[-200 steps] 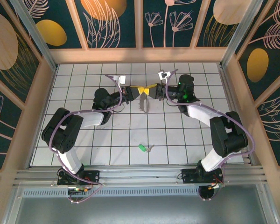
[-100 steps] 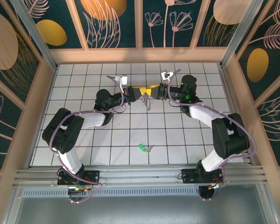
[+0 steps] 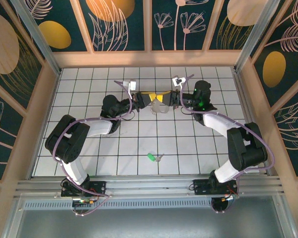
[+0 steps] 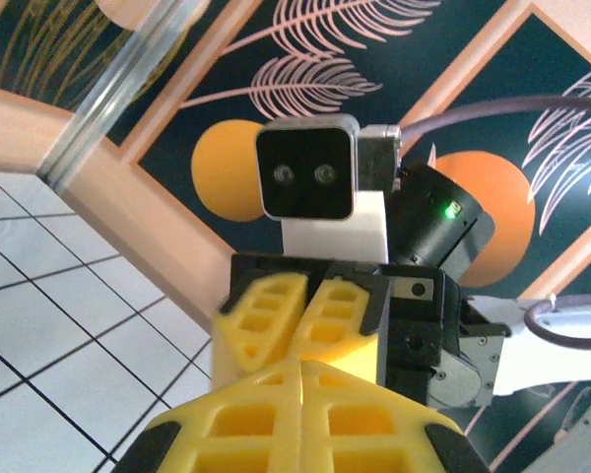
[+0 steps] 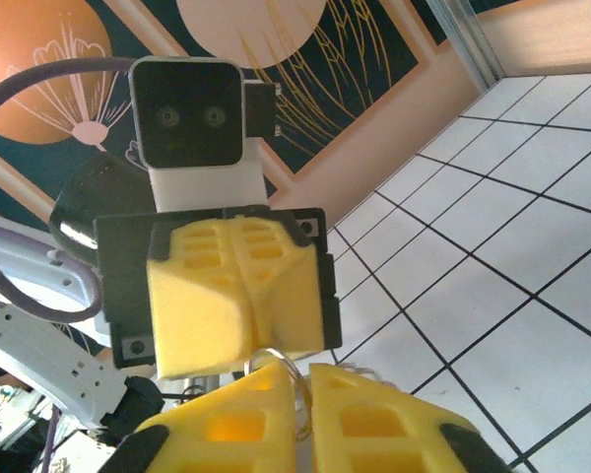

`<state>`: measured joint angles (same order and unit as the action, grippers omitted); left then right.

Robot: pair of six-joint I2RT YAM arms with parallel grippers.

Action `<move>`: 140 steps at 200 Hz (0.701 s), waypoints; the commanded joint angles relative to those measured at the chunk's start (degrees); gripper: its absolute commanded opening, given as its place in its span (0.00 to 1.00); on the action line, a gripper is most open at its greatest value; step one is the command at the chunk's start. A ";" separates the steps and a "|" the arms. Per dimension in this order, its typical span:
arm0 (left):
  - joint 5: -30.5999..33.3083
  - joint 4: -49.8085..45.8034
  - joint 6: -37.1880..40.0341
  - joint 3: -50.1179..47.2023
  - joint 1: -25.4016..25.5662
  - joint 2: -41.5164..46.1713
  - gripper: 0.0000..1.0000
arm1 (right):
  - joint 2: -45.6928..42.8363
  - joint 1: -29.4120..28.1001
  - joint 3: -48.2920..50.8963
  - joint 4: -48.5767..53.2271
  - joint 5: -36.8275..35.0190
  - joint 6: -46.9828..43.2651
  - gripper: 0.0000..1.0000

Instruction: Put the keys on the keyring

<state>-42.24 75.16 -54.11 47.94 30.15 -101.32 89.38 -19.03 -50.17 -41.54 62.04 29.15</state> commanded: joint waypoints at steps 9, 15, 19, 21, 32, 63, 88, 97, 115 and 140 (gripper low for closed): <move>-2.85 1.40 0.64 0.32 0.96 0.05 0.00 | -1.30 -0.49 0.07 -4.07 1.58 0.38 0.00; -2.87 1.40 0.62 0.35 0.96 -0.03 0.00 | -1.25 -0.54 0.07 -4.02 1.59 0.38 0.00; -2.92 1.40 0.68 0.36 0.96 -0.09 0.00 | -1.25 -0.57 0.07 -4.00 1.59 0.41 0.00; -2.93 1.35 0.72 0.39 0.96 -0.08 0.00 | -1.24 -0.59 0.14 -3.99 1.59 0.39 0.00; -2.94 1.32 0.62 0.31 0.94 -0.10 0.00 | -1.31 -0.59 0.20 -4.03 1.67 0.39 0.00; -1.95 0.62 0.56 0.55 0.95 -0.20 0.00 | -1.58 -0.49 0.52 -3.82 0.96 -0.05 0.00; -0.22 -0.17 0.41 0.22 0.94 0.61 0.30 | -2.04 -0.40 1.00 -3.43 -0.60 -0.19 0.00; 0.35 -0.25 0.19 -0.04 0.96 0.97 0.40 | -2.30 -0.40 1.13 -3.18 -1.43 -0.23 0.00; 1.87 -0.73 0.06 -0.67 0.96 1.77 0.54 | -2.71 -0.40 1.63 -3.60 -2.57 0.26 0.00; 3.73 -0.24 -1.06 -1.44 0.91 2.26 0.56 | -3.31 -0.40 2.42 -4.62 -3.90 0.91 0.00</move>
<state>-40.60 73.34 -54.35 47.53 31.07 -101.16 89.14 -19.27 -48.58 -42.24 59.77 29.36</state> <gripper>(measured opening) 0.562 0.051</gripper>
